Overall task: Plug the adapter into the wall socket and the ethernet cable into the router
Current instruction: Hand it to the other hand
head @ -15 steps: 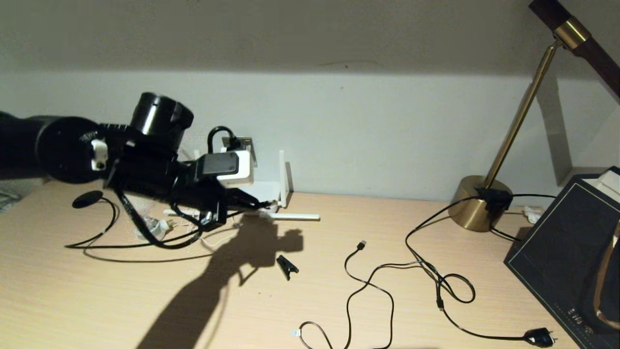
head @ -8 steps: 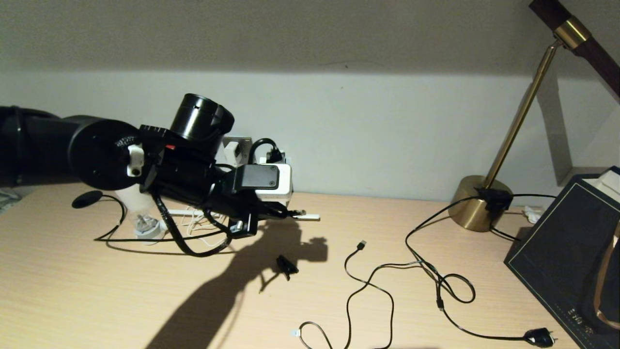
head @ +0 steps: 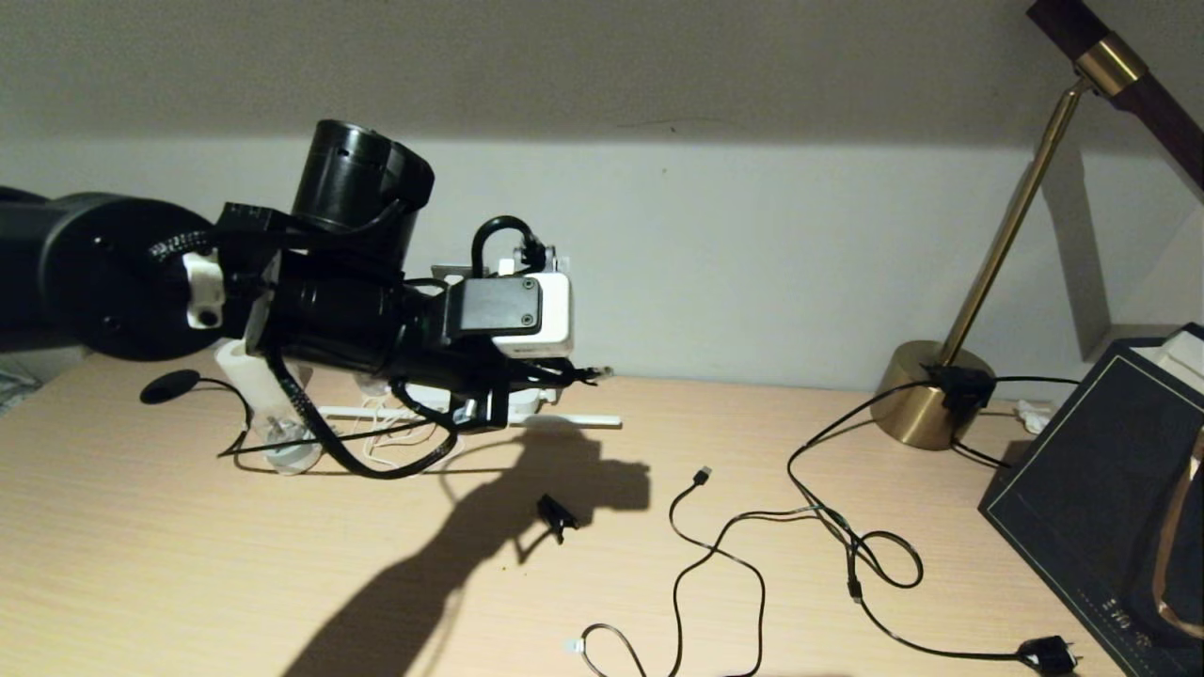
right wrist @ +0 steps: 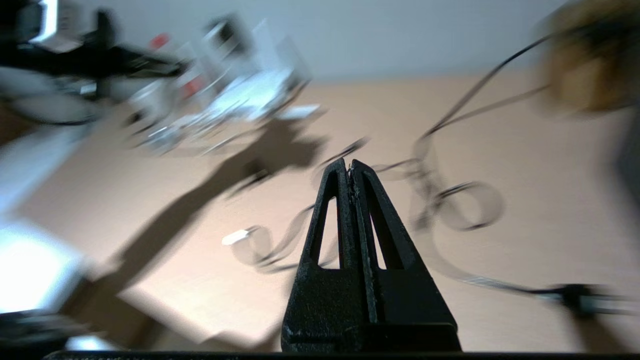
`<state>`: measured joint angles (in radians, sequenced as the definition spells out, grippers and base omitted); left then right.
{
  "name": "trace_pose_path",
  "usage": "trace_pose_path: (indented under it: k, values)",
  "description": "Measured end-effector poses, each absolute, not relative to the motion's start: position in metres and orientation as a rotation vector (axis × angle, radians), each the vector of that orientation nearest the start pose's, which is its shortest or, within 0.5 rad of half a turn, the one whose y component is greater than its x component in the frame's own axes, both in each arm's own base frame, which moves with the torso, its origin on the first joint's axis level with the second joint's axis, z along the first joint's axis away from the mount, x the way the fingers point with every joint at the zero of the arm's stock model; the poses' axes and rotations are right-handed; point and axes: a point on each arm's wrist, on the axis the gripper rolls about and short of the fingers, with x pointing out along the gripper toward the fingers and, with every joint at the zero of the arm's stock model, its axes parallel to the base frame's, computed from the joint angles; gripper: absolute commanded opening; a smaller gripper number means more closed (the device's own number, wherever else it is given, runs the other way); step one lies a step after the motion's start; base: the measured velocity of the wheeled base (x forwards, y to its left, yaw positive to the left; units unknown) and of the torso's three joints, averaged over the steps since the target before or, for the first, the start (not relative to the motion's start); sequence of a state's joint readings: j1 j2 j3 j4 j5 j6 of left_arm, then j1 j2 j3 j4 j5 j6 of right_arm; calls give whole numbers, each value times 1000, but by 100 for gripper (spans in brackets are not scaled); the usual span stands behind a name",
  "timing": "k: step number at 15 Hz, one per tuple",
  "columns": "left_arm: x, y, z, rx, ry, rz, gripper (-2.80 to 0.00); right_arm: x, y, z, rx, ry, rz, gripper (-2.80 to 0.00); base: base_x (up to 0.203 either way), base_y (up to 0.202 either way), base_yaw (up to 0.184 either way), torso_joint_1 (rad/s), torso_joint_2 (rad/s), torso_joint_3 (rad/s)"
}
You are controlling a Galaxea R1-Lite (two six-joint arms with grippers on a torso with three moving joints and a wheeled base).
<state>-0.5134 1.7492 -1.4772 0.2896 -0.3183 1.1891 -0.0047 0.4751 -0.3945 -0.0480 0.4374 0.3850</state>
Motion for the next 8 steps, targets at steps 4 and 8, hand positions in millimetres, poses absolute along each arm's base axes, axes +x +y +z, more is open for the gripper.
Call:
trace_pose_path:
  k: [4, 8]
  values:
    - [273, -186, 281, 1150, -82, -1069, -280, 100, 16, 229, 549, 365, 563, -280, 0, 0, 0, 0, 0, 0]
    - [273, -195, 282, 1155, -115, -1075, -280, 179, 50, 250, 610, 454, 744, -280, 0, 0, 0, 0, 0, 0]
